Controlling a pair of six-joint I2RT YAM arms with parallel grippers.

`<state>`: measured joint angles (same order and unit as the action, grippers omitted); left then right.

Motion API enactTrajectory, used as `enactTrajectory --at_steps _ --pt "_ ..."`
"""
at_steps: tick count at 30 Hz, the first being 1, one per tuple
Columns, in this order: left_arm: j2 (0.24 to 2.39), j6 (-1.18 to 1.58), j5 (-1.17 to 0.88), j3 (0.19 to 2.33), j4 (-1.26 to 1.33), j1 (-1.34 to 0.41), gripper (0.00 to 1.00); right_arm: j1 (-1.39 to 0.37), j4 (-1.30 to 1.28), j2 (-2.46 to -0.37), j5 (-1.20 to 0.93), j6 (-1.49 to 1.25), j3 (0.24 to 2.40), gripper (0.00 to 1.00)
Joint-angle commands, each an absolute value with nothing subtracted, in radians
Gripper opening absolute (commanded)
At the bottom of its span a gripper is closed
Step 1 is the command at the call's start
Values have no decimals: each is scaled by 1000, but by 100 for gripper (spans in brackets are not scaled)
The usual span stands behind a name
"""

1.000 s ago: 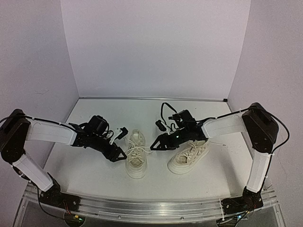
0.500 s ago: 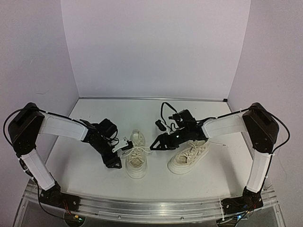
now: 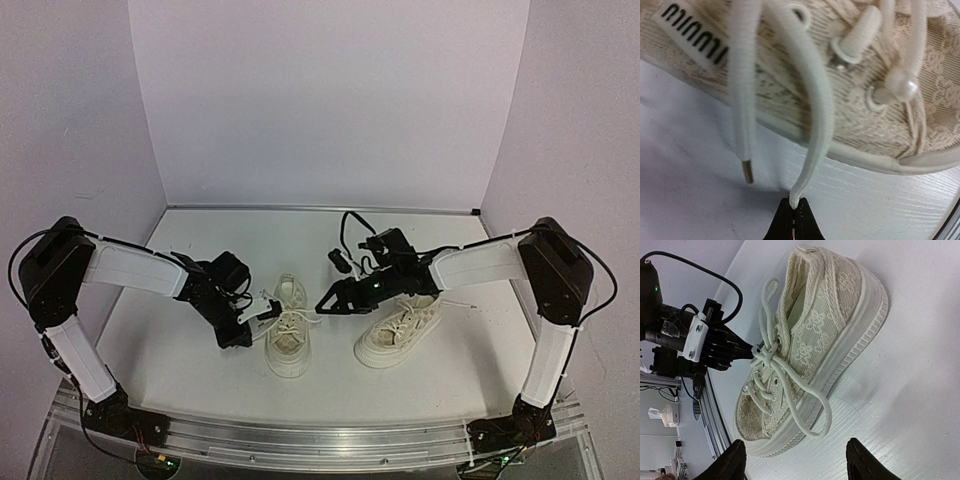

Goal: Tie the shoes

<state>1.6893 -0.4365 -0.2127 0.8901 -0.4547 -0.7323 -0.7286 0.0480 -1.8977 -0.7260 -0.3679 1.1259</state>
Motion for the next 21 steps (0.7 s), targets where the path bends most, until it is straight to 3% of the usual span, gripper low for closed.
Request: enactTrajectory --at_steps 1,10,15,21 --pt "1608 -385 -277 952 -535 -773 0 -721 68 -1853 -726 -366 1135 65" --pt "1525 -314 -440 995 -501 -834 1 -712 67 -1866 -707 -363 1149 72" --pt "1602 -262 -473 1067 -427 -851 5 -702 66 -1860 -692 -366 1157 92" --pt "1741 -234 -424 1169 -410 -893 9 -695 66 -1831 -660 -364 1151 98"
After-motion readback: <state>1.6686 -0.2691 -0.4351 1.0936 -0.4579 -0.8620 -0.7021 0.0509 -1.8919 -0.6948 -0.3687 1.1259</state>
